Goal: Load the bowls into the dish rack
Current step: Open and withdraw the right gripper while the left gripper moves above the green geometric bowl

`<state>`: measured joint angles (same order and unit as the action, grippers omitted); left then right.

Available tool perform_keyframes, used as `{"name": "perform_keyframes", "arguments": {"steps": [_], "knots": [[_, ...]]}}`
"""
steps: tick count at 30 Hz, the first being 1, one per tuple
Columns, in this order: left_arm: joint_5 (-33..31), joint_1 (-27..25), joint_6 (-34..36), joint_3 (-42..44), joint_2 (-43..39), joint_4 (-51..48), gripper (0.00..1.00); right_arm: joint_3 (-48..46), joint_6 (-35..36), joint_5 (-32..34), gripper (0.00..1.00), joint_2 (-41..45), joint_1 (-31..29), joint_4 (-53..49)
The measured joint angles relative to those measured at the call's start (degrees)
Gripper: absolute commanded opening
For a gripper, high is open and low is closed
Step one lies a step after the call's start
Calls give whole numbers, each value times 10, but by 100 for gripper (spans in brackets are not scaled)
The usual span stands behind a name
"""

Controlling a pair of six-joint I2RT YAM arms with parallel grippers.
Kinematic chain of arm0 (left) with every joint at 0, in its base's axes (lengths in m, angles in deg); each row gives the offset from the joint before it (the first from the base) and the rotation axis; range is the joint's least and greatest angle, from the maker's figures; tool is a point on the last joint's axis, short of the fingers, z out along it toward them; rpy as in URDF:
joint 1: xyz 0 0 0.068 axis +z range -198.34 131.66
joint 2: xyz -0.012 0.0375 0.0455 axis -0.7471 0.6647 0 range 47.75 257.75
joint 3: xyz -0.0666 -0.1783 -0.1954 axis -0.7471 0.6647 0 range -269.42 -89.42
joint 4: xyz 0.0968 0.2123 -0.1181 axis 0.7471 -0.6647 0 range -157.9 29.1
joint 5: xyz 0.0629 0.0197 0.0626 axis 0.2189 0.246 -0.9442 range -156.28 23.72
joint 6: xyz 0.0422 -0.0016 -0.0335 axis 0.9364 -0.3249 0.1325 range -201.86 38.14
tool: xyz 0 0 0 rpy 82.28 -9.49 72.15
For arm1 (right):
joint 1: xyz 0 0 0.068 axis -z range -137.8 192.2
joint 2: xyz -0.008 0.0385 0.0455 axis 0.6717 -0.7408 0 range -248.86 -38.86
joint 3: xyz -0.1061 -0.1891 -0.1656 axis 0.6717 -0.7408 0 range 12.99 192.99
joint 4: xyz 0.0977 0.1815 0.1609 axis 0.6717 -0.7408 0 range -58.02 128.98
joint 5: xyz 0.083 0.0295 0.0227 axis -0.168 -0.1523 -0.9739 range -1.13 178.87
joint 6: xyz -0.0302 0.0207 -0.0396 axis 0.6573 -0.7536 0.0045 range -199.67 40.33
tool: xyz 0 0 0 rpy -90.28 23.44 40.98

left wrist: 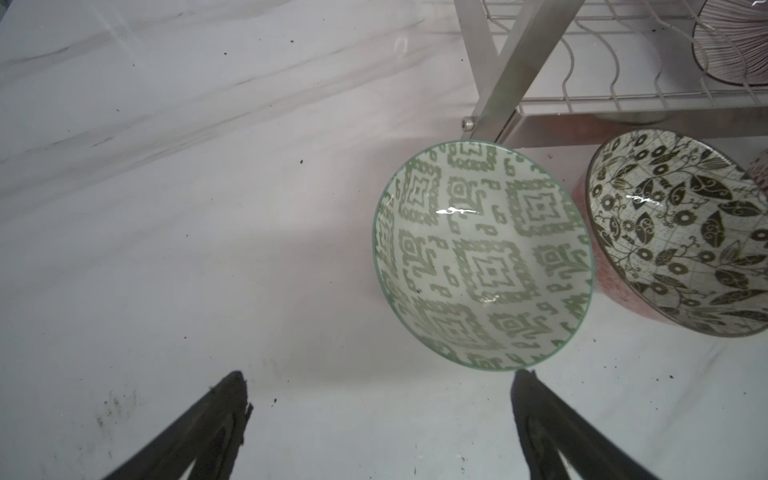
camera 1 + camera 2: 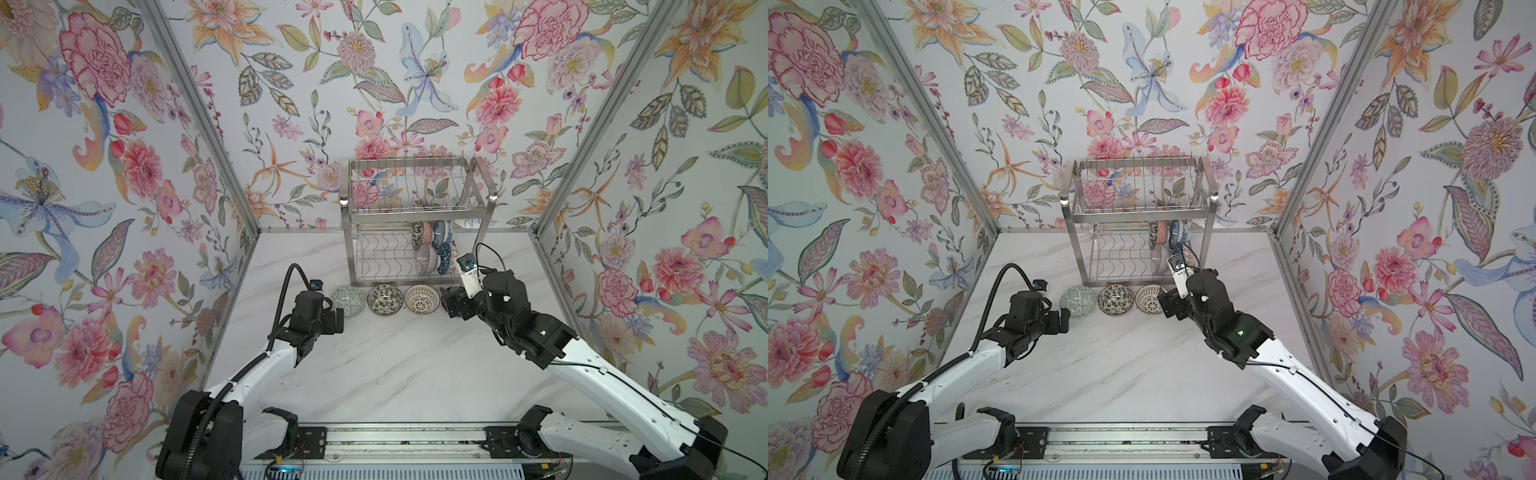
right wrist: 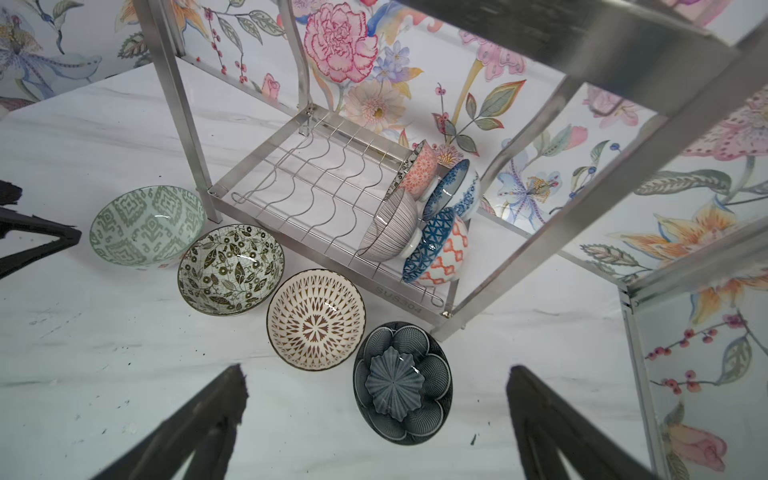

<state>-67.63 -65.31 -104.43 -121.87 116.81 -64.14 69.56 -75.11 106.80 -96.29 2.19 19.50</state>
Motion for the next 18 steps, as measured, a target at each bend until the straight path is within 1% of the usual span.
{"name": "perform_keyframes", "arguments": {"steps": [3, 5, 8, 14, 18], "knots": [[10, 5, 0, 4, 23, 21, 99, 5, -1, -14, 99, 22, 37, -31], [14, 10, 0, 4, 40, 37, 99, 12, -1, -15, 99, 20, 65, -49], [26, 22, 0, 5, 66, 60, 99, 13, -1, -16, 99, 12, 89, -66], [44, 37, 0, 5, 100, 103, 99, 18, 1, -28, 99, -19, 105, -78], [57, 42, 0, 4, 119, 120, 94, 19, 1, -33, 99, -30, 105, -80]]}}
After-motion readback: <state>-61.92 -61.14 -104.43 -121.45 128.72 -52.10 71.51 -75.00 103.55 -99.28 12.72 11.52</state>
